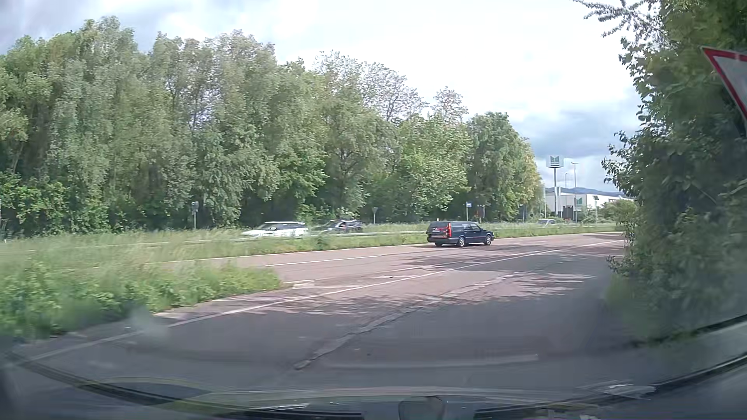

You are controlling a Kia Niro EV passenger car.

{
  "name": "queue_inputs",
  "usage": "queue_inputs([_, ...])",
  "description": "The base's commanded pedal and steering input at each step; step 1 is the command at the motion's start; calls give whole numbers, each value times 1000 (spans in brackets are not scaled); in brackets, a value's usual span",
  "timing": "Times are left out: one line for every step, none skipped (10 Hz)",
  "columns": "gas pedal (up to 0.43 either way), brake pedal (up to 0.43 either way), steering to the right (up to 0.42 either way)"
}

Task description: Follow the waypoints while adhering to traffic rules and regulations

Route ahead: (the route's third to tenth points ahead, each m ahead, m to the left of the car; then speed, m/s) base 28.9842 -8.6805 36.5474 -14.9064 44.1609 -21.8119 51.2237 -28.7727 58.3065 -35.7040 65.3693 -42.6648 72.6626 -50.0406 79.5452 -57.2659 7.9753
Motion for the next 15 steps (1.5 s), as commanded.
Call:
queue_inputs([98, 0, 205])
queue_inputs([110, 0, 203])
queue_inputs([118, 0, 201])
queue_inputs([130, 0, 201])
queue_inputs([130, 0, 200])
queue_inputs([130, 0, 198])
queue_inputs([138, 0, 192])
queue_inputs([138, 0, 184])
queue_inputs([157, 0, 178])
queue_inputs([169, 0, 173])
queue_inputs([177, 0, 165])
queue_inputs([189, 0, 157])
queue_inputs([197, 0, 151])
queue_inputs([197, 0, 139])
queue_inputs([209, 0, 129])
